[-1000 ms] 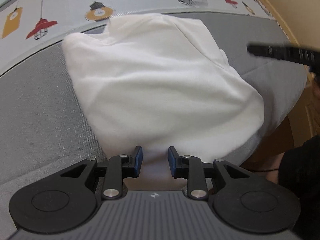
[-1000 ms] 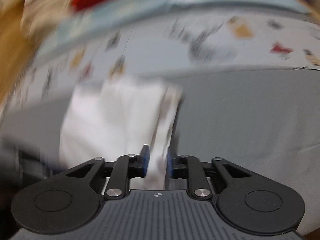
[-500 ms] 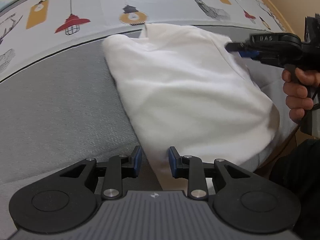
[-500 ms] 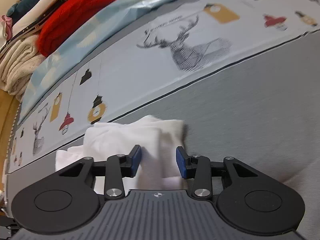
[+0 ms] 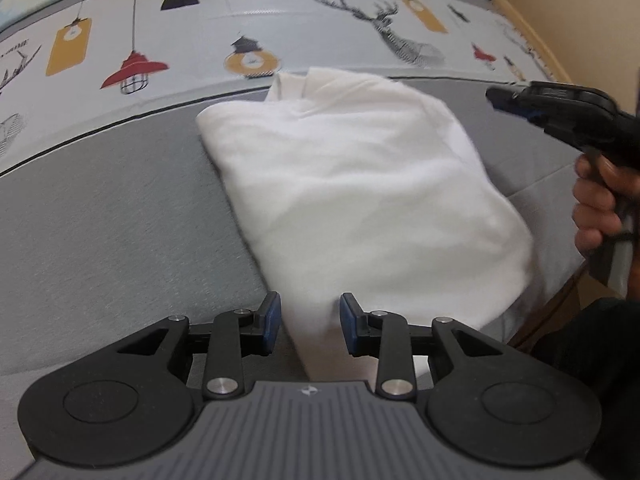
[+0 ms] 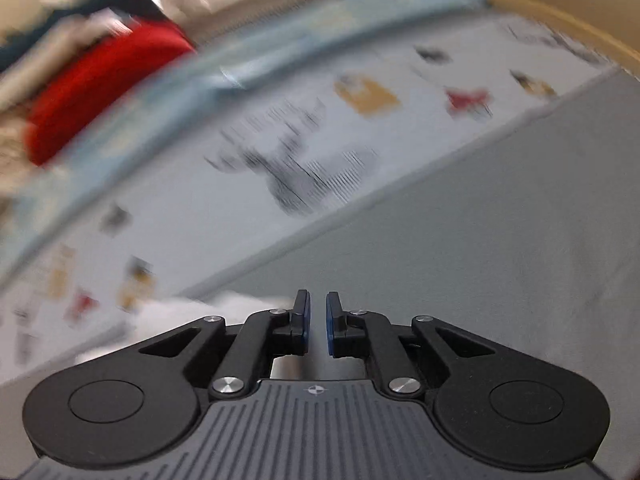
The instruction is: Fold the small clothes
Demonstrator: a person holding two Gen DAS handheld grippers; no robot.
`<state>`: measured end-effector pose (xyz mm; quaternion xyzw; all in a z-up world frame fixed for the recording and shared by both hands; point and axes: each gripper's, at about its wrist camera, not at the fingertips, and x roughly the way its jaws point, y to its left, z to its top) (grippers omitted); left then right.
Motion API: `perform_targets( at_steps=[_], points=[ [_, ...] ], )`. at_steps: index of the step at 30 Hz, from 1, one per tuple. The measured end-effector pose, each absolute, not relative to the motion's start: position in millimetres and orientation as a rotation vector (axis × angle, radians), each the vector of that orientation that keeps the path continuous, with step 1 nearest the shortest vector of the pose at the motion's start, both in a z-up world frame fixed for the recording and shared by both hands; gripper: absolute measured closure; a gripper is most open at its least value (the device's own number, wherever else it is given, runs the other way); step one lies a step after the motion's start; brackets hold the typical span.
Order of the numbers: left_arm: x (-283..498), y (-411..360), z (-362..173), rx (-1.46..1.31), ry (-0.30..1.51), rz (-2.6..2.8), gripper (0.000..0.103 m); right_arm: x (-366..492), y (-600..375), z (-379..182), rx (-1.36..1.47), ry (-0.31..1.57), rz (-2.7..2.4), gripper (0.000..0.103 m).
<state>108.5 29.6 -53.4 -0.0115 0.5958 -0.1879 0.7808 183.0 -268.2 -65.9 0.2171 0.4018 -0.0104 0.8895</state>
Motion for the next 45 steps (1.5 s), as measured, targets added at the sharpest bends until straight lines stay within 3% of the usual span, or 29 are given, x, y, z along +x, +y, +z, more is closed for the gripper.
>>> perform_targets(
  at_steps=[2, 4, 7, 8, 9, 10, 11, 12, 14, 16, 27, 31, 33, 36, 38, 40, 45],
  points=[
    [109, 26, -53, -0.024, 1.285, -0.405, 0.067, 170, -265, -50, 0.426, 0.770, 0.122, 0.092],
    [109, 21, -53, -0.020, 1.283, -0.402, 0.067, 157, -253, -43, 0.357, 0.773, 0.276, 0.078],
    [109, 14, -55, -0.020, 1.286, -0.397, 0.067, 147, -231, -60, 0.236, 0.931, 0.412, 0.064],
    [110, 11, -56, -0.019, 1.286, -0.395, 0.067, 145, -222, -73, 0.148, 1.023, 0.405, 0.064],
    [110, 9, -56, -0.020, 1.285, -0.394, 0.067, 143, -217, -84, 0.071, 1.079, 0.380, 0.056],
    [110, 8, -57, -0.025, 1.285, -0.391, 0.067, 142, -217, -90, 0.034, 1.097, 0.354, 0.041],
    [110, 7, -57, -0.030, 1.285, -0.385, 0.064, 142, -220, -91, 0.037, 1.096, 0.326, 0.036],
    [111, 6, -58, -0.037, 1.284, -0.375, 0.061, 144, -226, -89, 0.072, 1.092, 0.300, 0.035],
    [114, 10, -58, -0.059, 1.272, -0.337, 0.043, 149, -239, -86, 0.154, 1.080, 0.241, 0.036],
    [120, 19, -59, -0.107, 1.258, -0.283, 0.032, 154, -245, -87, 0.217, 1.078, 0.207, 0.036],
    [146, 61, -110, -0.494, 1.320, -0.186, 0.030, 169, -261, -130, 0.605, 1.232, 0.165, 0.019],
    [160, 50, -115, -0.485, 1.317, -0.230, 0.031, 176, -252, -129, 0.594, 1.218, 0.198, 0.025],
    [166, 43, -119, -0.435, 1.330, -0.227, 0.031, 180, -248, -128, 0.593, 1.207, 0.233, 0.043],
    [174, 41, -119, -0.416, 1.320, -0.216, 0.043, 185, -245, -127, 0.595, 1.197, 0.263, 0.058],
    [178, 41, -114, -0.383, 1.275, -0.216, 0.063, 189, -241, -125, 0.582, 1.184, 0.262, 0.065],
    [181, 39, -103, -0.330, 1.213, -0.221, 0.072, 190, -238, -122, 0.576, 1.162, 0.255, 0.071],
    [185, 58, -72, -0.281, 1.030, -0.156, 0.070, 204, -213, -96, 0.494, 0.962, 0.293, 0.076]
  ],
)
